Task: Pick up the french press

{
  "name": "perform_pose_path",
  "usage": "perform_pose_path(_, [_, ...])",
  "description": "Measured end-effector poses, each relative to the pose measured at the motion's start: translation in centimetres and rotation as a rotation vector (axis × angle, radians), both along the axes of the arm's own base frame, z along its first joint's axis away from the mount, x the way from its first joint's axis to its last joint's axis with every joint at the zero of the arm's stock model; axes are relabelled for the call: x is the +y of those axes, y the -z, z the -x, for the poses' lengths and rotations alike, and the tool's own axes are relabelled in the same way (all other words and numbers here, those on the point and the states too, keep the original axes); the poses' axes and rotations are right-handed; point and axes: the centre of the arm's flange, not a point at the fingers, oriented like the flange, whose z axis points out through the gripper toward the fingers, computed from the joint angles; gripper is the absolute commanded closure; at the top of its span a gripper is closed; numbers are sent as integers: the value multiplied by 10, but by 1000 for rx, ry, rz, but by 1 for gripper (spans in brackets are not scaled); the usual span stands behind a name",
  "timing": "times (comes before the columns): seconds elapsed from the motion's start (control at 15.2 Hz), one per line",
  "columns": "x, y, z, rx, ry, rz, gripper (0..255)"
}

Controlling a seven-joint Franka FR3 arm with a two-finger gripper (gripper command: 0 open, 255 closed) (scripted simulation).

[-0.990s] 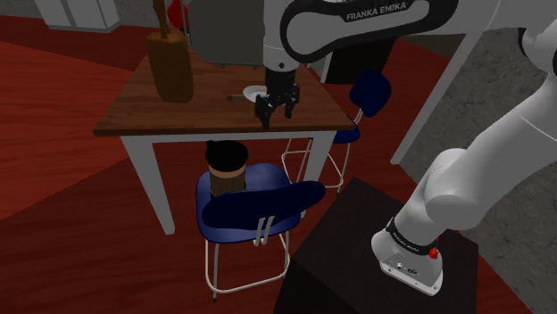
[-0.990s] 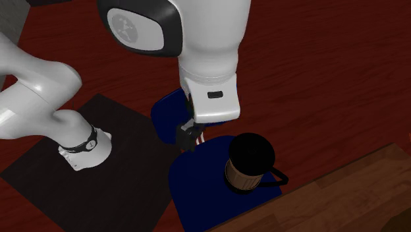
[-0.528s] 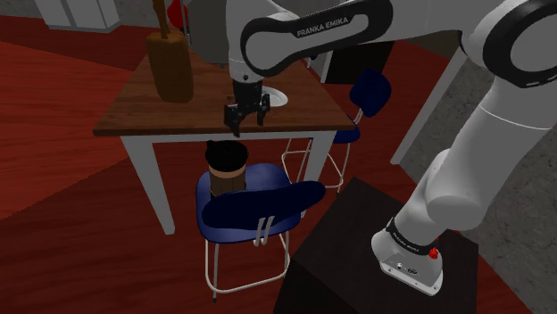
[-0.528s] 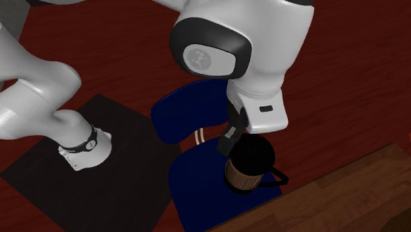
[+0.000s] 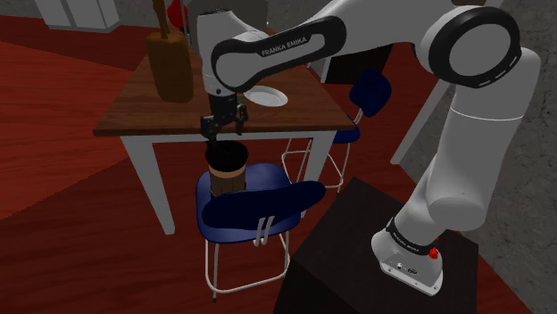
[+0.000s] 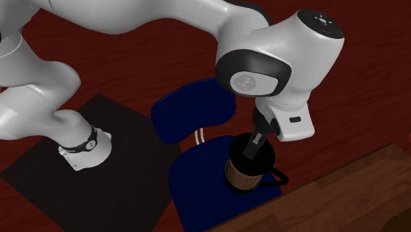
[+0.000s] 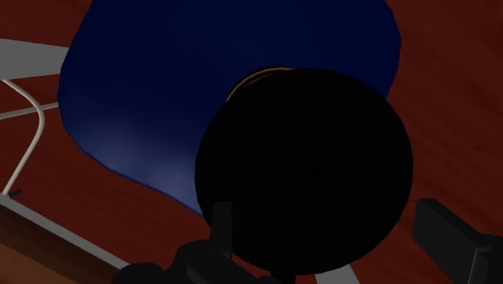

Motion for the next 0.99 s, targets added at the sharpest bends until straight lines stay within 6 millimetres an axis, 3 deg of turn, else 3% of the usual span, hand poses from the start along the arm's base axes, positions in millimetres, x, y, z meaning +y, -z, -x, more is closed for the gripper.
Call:
perform_pose_path(0.33, [0, 26, -1, 0, 0, 0, 0])
perform_pose_path(0.4, [0, 29, -1, 0, 0, 0, 255])
perform_pose_path(0.99, [0, 30, -2, -2, 0, -1, 255])
